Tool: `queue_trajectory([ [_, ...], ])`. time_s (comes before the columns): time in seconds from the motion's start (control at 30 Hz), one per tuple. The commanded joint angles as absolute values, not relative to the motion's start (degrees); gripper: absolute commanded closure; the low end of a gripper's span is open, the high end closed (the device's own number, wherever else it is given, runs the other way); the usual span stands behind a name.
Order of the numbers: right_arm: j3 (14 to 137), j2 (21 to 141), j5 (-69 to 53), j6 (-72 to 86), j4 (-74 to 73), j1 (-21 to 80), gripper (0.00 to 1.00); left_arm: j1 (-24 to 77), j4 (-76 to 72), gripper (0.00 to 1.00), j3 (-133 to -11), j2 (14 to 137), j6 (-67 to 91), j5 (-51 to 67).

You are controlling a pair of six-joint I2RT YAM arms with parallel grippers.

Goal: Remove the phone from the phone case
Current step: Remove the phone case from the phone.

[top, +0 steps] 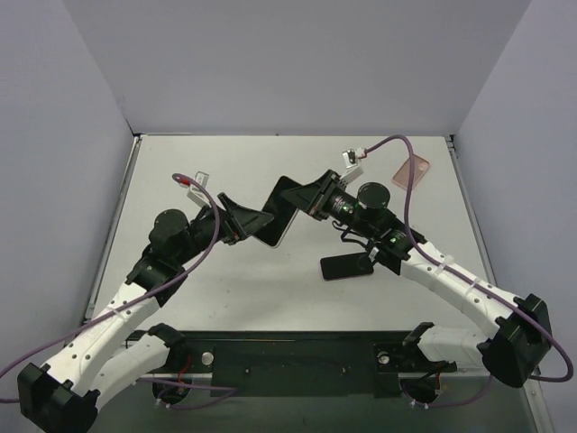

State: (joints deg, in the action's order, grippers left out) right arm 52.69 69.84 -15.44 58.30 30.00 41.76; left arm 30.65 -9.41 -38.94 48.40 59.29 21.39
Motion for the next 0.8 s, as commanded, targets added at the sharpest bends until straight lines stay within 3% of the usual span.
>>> queue_trajectory([
  [0.0, 51.5, 62.8, -14.8, 56.7, 30.1, 37.4, 1.0, 30.6, 3.6, 0.15, -43.6, 46.8, 55.5, 10.6],
  [0.13, 50.8, 60.1, -18.3, 56.0, 27.8, 32.8, 1.0, 30.6, 1.2, 0.14, -42.5, 47.3, 53.2, 11.7],
  [0.27, 53.0, 57.7, -20.7, 53.4, 24.1, 31.6, 1.0, 30.7, -21.0, 0.17, -36.8, 48.6, 57.9, 24.9],
  [0.37, 53.4, 56.5, -22.6, 52.6, 22.7, 30.3, 1.0, 30.8, -34.8, 0.13, -34.9, 52.0, 62.8, 31.2],
  [0.67, 50.2, 55.6, -24.4, 58.4, 30.8, 29.0, 1.0, 31.1, -39.0, 0.12, -37.2, 58.1, 66.0, 36.0],
  [0.77, 49.4, 55.9, -24.4, 59.9, 32.5, 28.1, 1.0, 31.2, -41.4, 0.22, -37.4, 59.1, 66.7, 38.3],
])
